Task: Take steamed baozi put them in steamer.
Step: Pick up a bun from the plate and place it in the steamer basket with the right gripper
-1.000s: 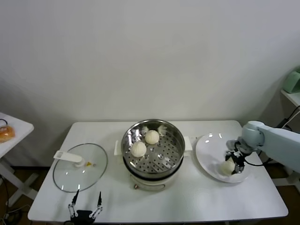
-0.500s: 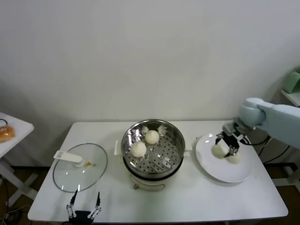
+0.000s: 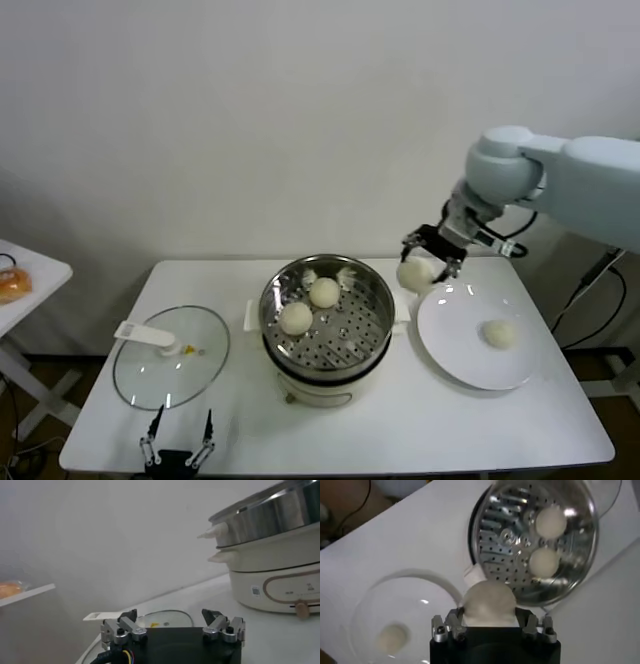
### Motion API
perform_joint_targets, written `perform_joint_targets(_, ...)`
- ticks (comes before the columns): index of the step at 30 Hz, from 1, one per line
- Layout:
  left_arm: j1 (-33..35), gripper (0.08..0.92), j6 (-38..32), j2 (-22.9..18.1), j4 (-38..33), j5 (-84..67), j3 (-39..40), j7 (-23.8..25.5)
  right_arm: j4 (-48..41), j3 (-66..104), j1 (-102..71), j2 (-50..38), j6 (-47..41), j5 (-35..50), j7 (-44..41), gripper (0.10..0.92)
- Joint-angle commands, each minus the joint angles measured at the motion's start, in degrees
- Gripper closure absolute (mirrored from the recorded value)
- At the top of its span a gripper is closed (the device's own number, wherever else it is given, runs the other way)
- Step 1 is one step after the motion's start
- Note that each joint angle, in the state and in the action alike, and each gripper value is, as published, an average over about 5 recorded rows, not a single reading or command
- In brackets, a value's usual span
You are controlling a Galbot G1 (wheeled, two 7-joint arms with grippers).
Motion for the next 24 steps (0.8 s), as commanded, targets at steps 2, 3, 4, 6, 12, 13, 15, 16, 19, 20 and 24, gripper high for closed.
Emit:
perform_joint_targets(2, 0.06, 0.177, -0.09, -1.14, -0.28, 0.02, 0.17, -0.02, 12.85, 2.98, -1.23, 7.82, 2.3, -5.24, 2.32, 0.33)
perform_joint_targets(3, 0.05, 0.177, -0.1, -1.17, -0.29, 0.05, 0.21, -0.03, 13.31, 2.89, -2.56, 8.53, 1.58, -5.97, 2.64, 0.33)
perform_joint_targets(4, 0.06, 0.177, -0.1, -1.2, -0.31, 0.07, 0.24, -0.02, 13.58, 2.73, -3.55, 9.18, 1.0, -6.42, 2.9, 0.33)
perform_joint_targets(6, 0.07, 0.177, -0.08, -1.24, -0.36, 0.11, 0.29, -0.02, 13.66, 2.17, -5.17, 10.58, -0.07, -7.37, 3.41, 0.33)
perform_joint_targets(12, -0.08, 0.177, -0.1, -1.36, -0.33, 0.15, 0.3, -0.04, 10.46, 2.03, -9.78, 14.12, -1.37, -11.92, 4.3, 0.33)
perform_joint_targets(13, -0.08, 0.177, -0.11, -1.38, -0.32, 0.16, 0.31, -0.05, 9.51, 2.28, -10.76, 14.63, -1.49, -12.68, 4.37, 0.33)
perform_joint_targets(15, -0.04, 0.177, -0.13, -1.4, -0.32, 0.16, 0.32, -0.04, 7.35, 2.83, -12.77, 15.65, -1.57, -14.29, 4.46, 0.33)
perform_joint_targets(16, -0.01, 0.177, -0.14, -1.39, -0.3, 0.15, 0.3, -0.04, 6.24, 3.08, -13.71, 16.05, -1.54, -15.02, 4.47, 0.33)
perform_joint_targets(19, -0.03, 0.177, -0.2, -1.32, -0.12, 0.07, 0.13, -0.07, 3.48, 3.3, -15.84, 17.04, -1.28, -16.34, 4.56, 0.33)
perform_joint_targets(20, -0.06, 0.177, -0.22, -1.29, -0.04, 0.04, 0.06, -0.08, 2.75, 3.23, -16.43, 17.35, -1.21, -16.54, 4.62, 0.33)
perform_joint_targets(24, -0.26, 0.177, -0.34, -1.23, 0.28, -0.07, -0.1, -0.13, 0.46, 2.64, -18.44, 18.64, -1.39, -16.17, 4.93, 0.33)
